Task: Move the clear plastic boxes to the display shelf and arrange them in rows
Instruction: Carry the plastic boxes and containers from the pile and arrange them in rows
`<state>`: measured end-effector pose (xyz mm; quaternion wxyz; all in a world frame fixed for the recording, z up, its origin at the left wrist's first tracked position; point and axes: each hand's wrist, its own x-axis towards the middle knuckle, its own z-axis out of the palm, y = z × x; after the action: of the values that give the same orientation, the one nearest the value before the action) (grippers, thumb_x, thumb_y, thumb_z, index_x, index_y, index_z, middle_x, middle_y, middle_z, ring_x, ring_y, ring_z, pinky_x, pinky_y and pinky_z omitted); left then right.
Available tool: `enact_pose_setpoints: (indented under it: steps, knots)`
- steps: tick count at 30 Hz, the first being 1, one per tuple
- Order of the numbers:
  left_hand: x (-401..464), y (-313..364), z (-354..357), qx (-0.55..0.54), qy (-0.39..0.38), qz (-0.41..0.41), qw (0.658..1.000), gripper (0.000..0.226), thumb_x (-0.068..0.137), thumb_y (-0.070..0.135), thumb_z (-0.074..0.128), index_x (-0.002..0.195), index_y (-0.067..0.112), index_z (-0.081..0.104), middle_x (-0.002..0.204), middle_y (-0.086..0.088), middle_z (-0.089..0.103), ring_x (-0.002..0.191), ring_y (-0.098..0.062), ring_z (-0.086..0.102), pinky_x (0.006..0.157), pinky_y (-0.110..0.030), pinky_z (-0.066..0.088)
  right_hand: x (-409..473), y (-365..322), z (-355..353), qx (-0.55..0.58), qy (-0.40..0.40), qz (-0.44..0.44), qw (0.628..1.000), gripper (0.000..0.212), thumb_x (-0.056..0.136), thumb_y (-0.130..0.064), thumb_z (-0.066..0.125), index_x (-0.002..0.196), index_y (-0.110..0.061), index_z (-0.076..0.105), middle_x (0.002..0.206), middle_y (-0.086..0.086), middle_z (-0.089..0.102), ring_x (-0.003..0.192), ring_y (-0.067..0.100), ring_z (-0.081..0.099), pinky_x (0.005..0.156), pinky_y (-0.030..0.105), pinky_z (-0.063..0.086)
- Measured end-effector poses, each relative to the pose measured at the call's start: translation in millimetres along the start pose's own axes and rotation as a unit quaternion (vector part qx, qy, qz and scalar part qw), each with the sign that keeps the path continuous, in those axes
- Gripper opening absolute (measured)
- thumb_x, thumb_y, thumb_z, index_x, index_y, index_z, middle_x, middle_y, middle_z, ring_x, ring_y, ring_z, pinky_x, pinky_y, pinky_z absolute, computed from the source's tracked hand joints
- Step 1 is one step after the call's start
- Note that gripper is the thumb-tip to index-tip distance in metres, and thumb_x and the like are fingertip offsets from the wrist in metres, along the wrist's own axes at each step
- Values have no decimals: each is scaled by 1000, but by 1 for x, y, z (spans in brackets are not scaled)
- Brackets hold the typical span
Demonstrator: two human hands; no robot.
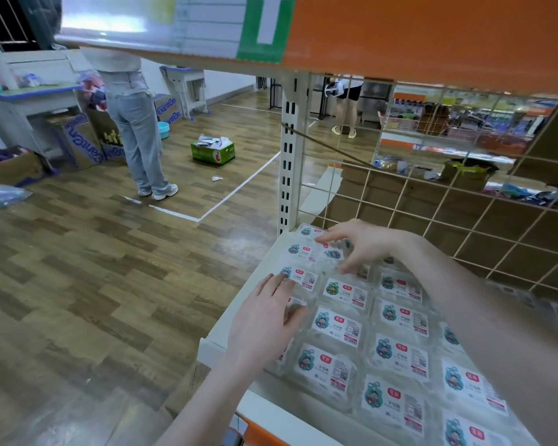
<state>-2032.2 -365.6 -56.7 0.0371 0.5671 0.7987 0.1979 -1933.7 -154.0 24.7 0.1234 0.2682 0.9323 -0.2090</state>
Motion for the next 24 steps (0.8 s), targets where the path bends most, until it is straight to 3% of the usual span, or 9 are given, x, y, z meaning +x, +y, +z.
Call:
enact_pose_setpoints:
  steps: [3, 7, 10, 13, 16, 19, 22, 24]
  knots:
    - [0, 0, 1, -5, 8, 2, 1000, 54, 94, 51, 37, 141, 25, 38, 151, 8, 31, 141, -9, 19, 112, -22, 21, 0, -4, 10, -85, 77, 51, 992, 78, 76, -58, 64, 143, -40, 30, 127, 1, 44, 116, 17, 36, 88, 34, 37]
    - [-1, 2, 1, -18, 24, 4, 1000, 74, 81, 63, 20, 137, 22, 45, 147, 7, 39, 137, -11, 29, 107, -23, 29, -2, -10, 26, -165, 147, 102, 970, 80, 74, -75, 47, 140, -30, 37, 132, 9, 44, 121, 26, 41, 96, 40, 38]
    - [-1, 2, 2, -17, 33, 7, 999, 83, 75, 65, 12, 136, 20, 48, 145, 6, 42, 136, -11, 31, 107, -24, 31, -2, -7, 26, -143, 127, 94, 977, 79, 75, -73, 48, 139, -28, 38, 138, 7, 38, 124, 26, 39, 98, 41, 37]
    - [-1, 1, 3, -13, 31, 2, 999, 85, 74, 66, 10, 137, 21, 47, 147, 5, 40, 138, -11, 29, 109, -25, 29, -7, -2, 18, -62, 84, 51, 993, 73, 82, -55, 59, 144, -27, 32, 152, -4, 25, 135, 24, 30, 108, 43, 32]
    - [-1, 1, 3, -6, 20, -6, 1000, 89, 72, 68, 5, 140, 24, 42, 150, 7, 34, 141, -10, 24, 111, -24, 25, -7, 1, 15, 21, 87, 8, 996, 56, 85, -31, 63, 138, -23, 43, 140, -2, 42, 123, 19, 44, 100, 35, 39]
    - [-1, 2, 2, -13, 14, -8, 1000, 90, 71, 67, 5, 140, 23, 41, 151, 6, 33, 141, -11, 23, 112, -25, 24, -1, 2, 18, 25, 133, 9, 991, 48, 83, -35, 64, 128, -23, 54, 124, -1, 52, 113, 16, 47, 90, 34, 43]
    - [-1, 1, 1, -11, 12, -4, 1000, 88, 72, 66, 6, 140, 22, 42, 150, 6, 34, 141, -11, 23, 111, -24, 26, 10, -2, 25, -23, 191, 41, 980, 52, 80, -53, 62, 121, -22, 57, 112, 1, 53, 103, 15, 44, 79, 31, 40]
    - [-1, 1, 1, -7, 6, -3, 1000, 81, 78, 65, 12, 141, 22, 40, 151, 6, 33, 141, -10, 22, 111, -24, 26, 19, -5, 30, -38, 232, 64, 970, 51, 79, -54, 63, 116, -20, 58, 107, 1, 53, 96, 14, 44, 74, 28, 37]
